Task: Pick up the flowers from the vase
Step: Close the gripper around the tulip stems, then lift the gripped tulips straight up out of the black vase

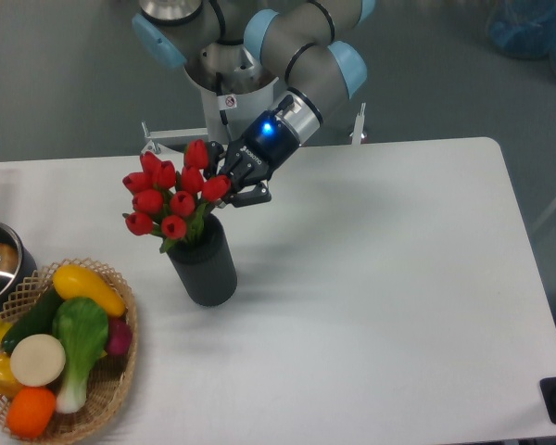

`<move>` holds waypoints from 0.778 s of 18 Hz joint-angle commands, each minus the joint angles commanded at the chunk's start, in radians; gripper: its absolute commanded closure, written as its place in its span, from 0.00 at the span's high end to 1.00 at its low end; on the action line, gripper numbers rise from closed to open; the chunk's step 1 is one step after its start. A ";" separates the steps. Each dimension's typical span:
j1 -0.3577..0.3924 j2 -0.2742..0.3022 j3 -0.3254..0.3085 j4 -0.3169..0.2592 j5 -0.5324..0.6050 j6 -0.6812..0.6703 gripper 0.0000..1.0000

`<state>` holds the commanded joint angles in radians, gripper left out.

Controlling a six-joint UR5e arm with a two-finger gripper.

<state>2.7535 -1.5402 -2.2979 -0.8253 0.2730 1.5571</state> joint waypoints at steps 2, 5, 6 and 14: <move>-0.001 0.028 0.021 -0.002 0.003 -0.054 0.00; -0.009 0.058 0.075 -0.005 0.006 -0.149 0.00; -0.009 0.064 0.086 -0.005 0.006 -0.170 0.00; -0.006 0.092 0.164 -0.008 0.005 -0.287 0.00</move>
<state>2.7474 -1.4481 -2.1339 -0.8330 0.2777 1.2704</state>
